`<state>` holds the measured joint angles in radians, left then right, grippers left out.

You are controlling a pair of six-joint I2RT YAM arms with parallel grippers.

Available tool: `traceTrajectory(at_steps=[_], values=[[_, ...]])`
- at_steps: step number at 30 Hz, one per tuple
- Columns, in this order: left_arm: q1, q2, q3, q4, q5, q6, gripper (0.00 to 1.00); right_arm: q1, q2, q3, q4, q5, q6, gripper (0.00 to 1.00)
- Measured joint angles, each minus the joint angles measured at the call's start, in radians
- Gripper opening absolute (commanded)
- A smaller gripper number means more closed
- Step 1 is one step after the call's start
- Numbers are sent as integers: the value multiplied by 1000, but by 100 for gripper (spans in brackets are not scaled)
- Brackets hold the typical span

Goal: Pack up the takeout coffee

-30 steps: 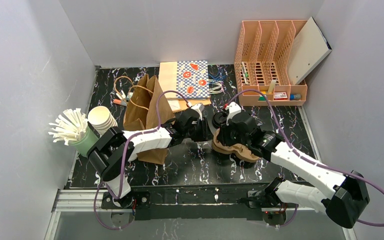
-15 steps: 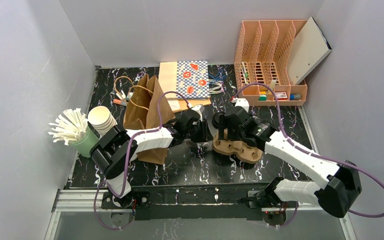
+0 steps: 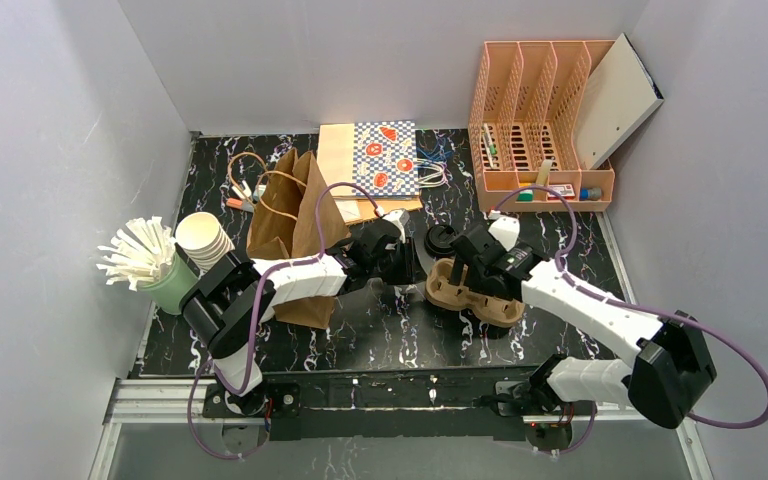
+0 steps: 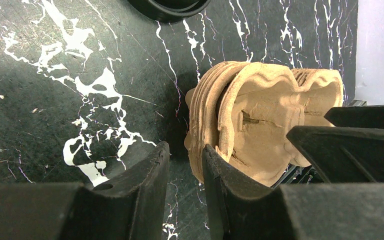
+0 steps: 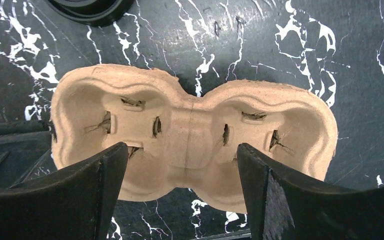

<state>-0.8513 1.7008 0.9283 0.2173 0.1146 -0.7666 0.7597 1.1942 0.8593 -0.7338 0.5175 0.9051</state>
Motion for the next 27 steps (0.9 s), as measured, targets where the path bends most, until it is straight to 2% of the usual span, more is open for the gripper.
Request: traceTrajectory(at_steps=[5, 10, 14, 16, 27], values=[[-2, 0, 0, 0, 0, 0, 29, -5, 65, 0, -1, -3, 42, 86], [-2, 0, 0, 0, 0, 0, 29, -7, 112, -3, -1, -17, 67, 72], [-2, 0, 0, 0, 0, 0, 29, -8, 126, -4, -2, -29, 76, 51], [-2, 0, 0, -1, -1, 2, 29, -8, 121, -4, -13, -30, 77, 45], [-8, 1, 3, -19, -18, 21, 29, -14, 18, 35, -71, -50, 76, 43]])
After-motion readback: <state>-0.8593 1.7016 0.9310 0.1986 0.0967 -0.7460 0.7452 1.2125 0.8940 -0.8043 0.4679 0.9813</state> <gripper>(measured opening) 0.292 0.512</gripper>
